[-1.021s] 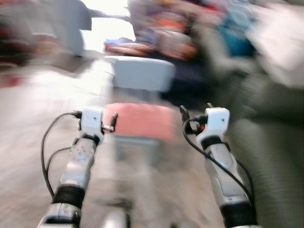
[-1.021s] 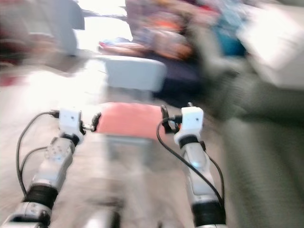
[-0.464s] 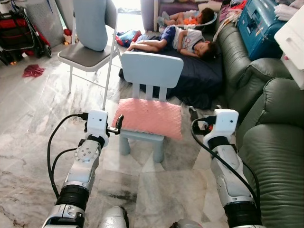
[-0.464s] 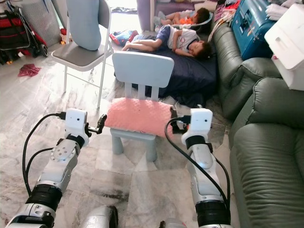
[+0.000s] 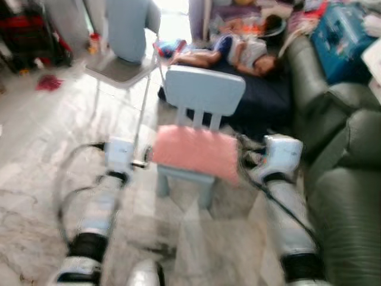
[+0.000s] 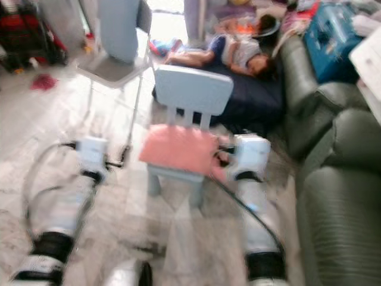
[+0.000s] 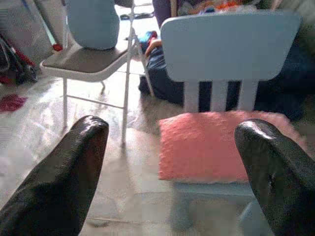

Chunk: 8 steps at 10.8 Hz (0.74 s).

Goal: Move the pillow to the sofa

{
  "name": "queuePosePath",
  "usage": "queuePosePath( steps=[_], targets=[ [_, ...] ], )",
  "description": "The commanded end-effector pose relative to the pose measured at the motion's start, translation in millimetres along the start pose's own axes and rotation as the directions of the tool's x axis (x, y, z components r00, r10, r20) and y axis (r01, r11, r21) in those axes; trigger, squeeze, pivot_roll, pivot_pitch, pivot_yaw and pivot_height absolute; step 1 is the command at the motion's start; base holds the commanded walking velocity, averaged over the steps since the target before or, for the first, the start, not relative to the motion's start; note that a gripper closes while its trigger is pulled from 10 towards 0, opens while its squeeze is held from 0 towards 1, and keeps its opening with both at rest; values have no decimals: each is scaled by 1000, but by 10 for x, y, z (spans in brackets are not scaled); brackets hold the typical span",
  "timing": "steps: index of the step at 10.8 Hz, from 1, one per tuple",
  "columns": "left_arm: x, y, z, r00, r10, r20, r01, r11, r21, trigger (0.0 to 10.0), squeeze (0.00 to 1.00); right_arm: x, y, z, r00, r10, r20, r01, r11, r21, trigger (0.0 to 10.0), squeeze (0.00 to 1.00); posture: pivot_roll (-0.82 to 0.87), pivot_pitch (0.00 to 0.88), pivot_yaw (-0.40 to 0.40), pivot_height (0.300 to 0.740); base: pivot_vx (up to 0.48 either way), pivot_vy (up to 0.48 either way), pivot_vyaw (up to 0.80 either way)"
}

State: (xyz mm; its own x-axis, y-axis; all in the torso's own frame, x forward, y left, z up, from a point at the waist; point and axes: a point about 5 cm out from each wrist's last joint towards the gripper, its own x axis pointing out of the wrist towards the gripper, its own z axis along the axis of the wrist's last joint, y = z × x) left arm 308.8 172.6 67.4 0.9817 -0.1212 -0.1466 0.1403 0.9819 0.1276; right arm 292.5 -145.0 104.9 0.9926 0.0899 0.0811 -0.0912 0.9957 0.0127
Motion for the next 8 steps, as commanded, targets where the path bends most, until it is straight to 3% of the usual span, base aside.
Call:
queuePosePath(
  steps=[1,2,8],
  targets=[
    [25,-87,35,999,-32,14,32,999,-1,10000,0,-35,-127,-50,999,-38,-21,37,999,-22,10000,0,-33,49,-17,740,368,311,0],
    [28,-92,41,999,-41,20,40,999,6,10000,0,-35,-102,-32,1000,-12,-10,11,998,-60,10000,0,-36,46,-16,740,472,0,0],
    [18,-152,21,998,-62,12,62,998,0,10000,0,-21,-86,-64,999,-24,-28,22,999,-42,10000,0,-30,54,-17,740,477,0,0]
  ],
)
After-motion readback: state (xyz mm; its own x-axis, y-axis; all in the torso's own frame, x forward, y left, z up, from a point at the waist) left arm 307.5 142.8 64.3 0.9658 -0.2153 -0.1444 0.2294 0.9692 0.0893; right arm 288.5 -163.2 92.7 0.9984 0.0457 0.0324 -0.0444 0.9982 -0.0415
